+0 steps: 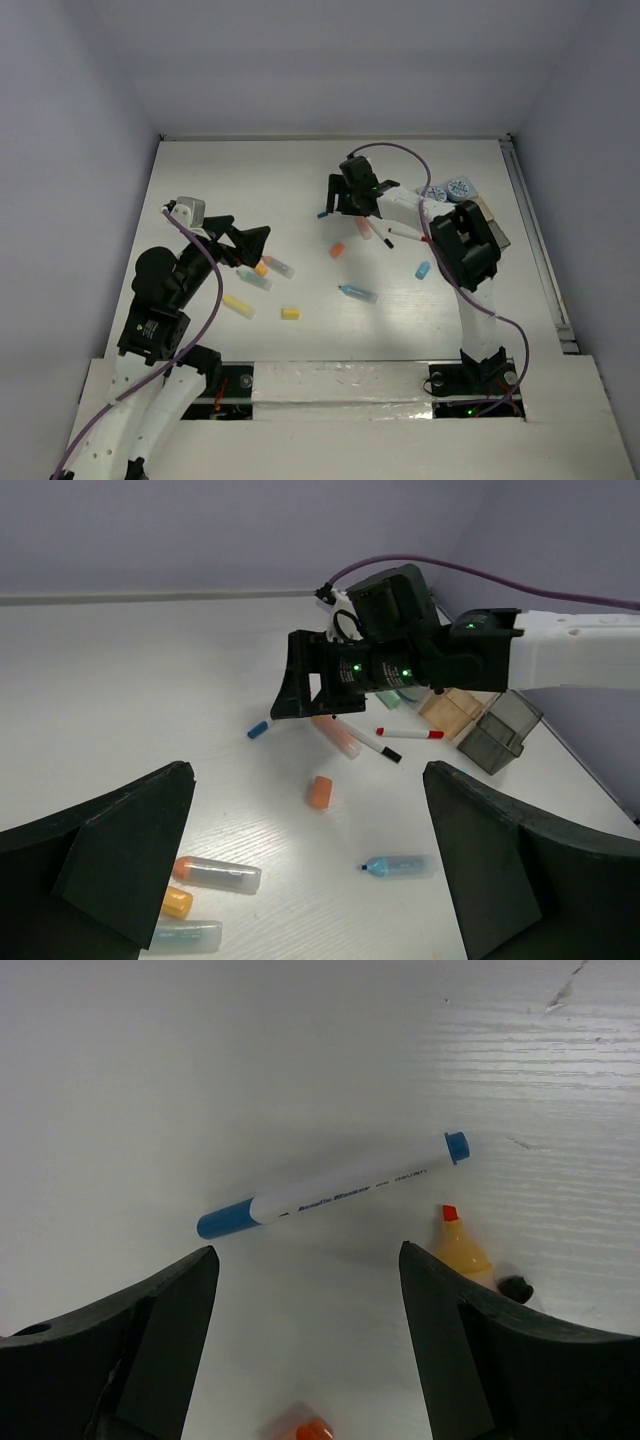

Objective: Sort the stationery into containers
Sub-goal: Pick up the pen from the center of the board.

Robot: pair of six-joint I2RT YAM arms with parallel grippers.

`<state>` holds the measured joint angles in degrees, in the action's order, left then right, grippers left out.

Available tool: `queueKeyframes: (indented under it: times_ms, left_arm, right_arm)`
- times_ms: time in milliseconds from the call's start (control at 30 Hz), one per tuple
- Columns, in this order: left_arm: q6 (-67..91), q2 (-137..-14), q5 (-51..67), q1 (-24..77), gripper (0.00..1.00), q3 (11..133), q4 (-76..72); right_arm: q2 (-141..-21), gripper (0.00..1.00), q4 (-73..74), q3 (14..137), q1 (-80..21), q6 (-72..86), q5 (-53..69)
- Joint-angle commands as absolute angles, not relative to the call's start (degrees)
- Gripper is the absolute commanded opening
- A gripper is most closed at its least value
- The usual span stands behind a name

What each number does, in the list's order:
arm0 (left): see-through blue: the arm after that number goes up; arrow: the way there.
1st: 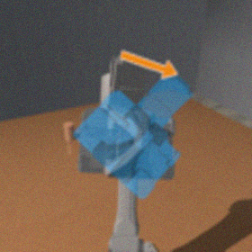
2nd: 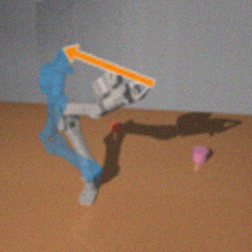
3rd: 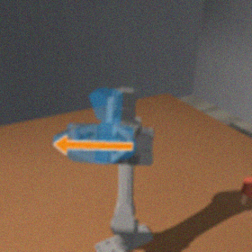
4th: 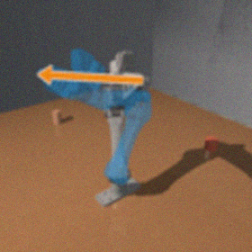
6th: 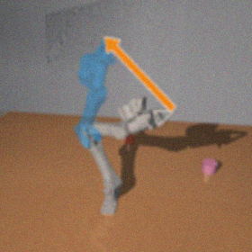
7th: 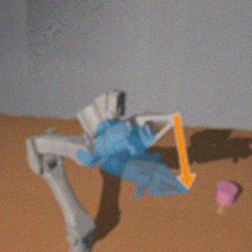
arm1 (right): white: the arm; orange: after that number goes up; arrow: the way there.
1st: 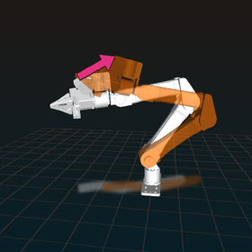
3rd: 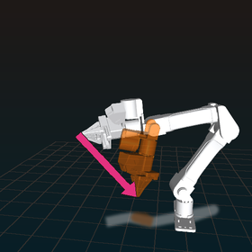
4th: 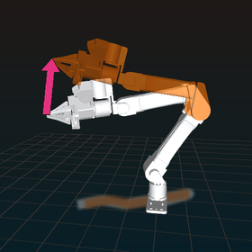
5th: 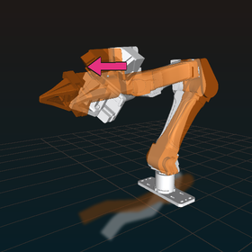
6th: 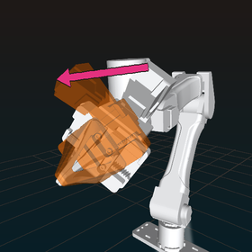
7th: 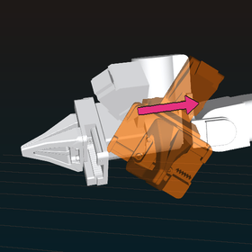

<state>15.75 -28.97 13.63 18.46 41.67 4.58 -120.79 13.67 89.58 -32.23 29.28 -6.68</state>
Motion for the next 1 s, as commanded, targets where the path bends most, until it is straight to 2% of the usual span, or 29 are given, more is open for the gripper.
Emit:
queueKeyframes:
  times_ms: [0,367,500,600,667,833,933,967]
  left_arm:
    - [16.17,-28.21,14.06,19.42,0.99,41.92,3.16]
    - [16.08,-27.6,14.06,19.95,0.99,41.92,3.43]
    - [16.0,-27.6,14.15,19.95,0.99,42.01,3.34]
    - [16.0,-27.6,14.06,20.47,0.99,42.01,3.34]
    - [15.91,-27.51,14.06,20.48,0.99,42.01,3.34]
    - [15.91,-27.16,13.97,20.48,0.99,42.1,3.52]
    - [15.82,-26.81,13.71,20.48,0.99,42.1,3.69]
    - [15.91,-26.72,13.62,20.48,0.99,42.1,3.69]
  right_arm:
    - [-123.57,0.79,14.85,94.56,-32.34,31.38,-8.52]
    - [-134.73,0.76,24.07,108.27,-33.04,29.71,-10.72]
    - [-138.24,0.67,27.85,113.28,-35.32,26.73,-12.48]
    - [-141.23,0.63,31.46,118.2,-36.82,24.71,-14.32]
    - [-142.46,0.56,33.31,120.4,-37.44,23.91,-15.46]
    - [-144.67,0.54,36.73,123.75,-37.97,20.84,-16.35]
    - [-145.46,0.47,38.49,124.8,-37.97,18.64,-17.4]
    - [-145.46,0.41,38.67,124.8,-38.49,18.11,-17.66]
